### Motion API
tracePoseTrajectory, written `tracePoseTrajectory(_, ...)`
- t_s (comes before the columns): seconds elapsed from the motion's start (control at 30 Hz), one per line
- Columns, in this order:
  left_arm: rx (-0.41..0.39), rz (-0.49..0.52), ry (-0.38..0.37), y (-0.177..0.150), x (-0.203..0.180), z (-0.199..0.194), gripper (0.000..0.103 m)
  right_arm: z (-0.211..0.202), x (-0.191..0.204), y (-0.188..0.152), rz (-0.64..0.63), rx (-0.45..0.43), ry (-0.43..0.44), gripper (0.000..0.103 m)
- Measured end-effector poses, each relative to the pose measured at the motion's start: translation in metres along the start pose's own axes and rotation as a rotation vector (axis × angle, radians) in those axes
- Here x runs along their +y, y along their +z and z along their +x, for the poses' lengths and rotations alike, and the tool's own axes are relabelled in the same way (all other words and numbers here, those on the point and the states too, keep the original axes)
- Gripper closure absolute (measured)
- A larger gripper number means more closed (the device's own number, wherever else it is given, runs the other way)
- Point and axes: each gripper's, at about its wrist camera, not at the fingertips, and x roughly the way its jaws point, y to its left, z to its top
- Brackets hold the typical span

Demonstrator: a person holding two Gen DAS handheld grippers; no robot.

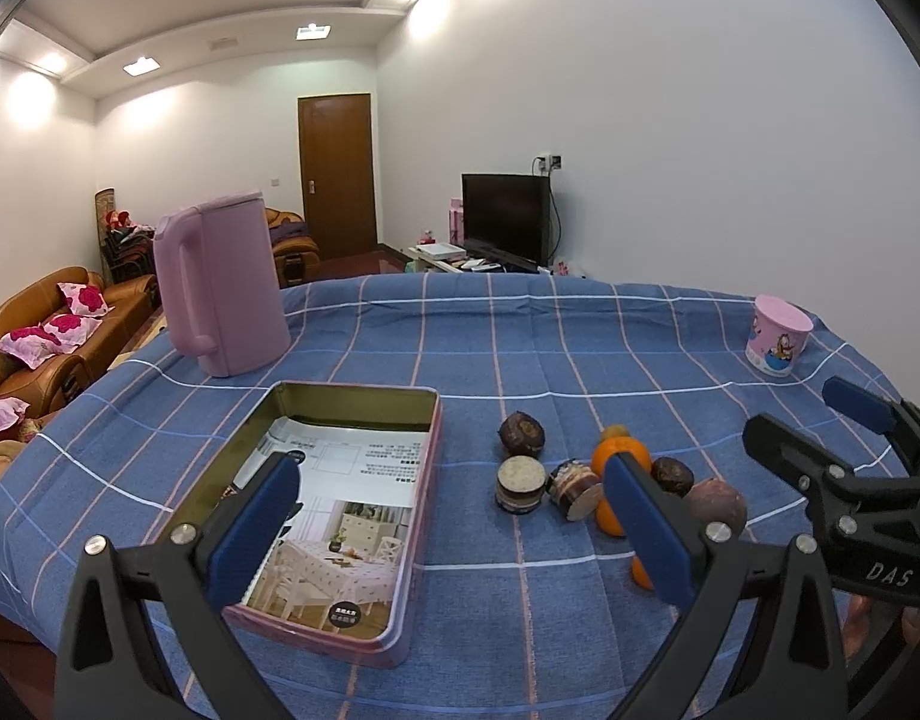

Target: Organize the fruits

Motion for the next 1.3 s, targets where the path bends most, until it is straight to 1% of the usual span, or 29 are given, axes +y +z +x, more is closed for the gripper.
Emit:
tracePoseTrajectory(0.97, 0.004, -0.004, 0.003, 0.0025, 0.0041, 0.0, 0.0, -0.0009, 0.001, -0.0025, 0.013, 0.007, 0.01, 0.001)
tracePoseTrajectory(1.3, 0.009, -0.013, 0.007, -0.0013, 0.0035, 0.0027, 0.0, 0.0045, -0.0048, -0.0065, 0.021, 0.03, -0.003, 0.001)
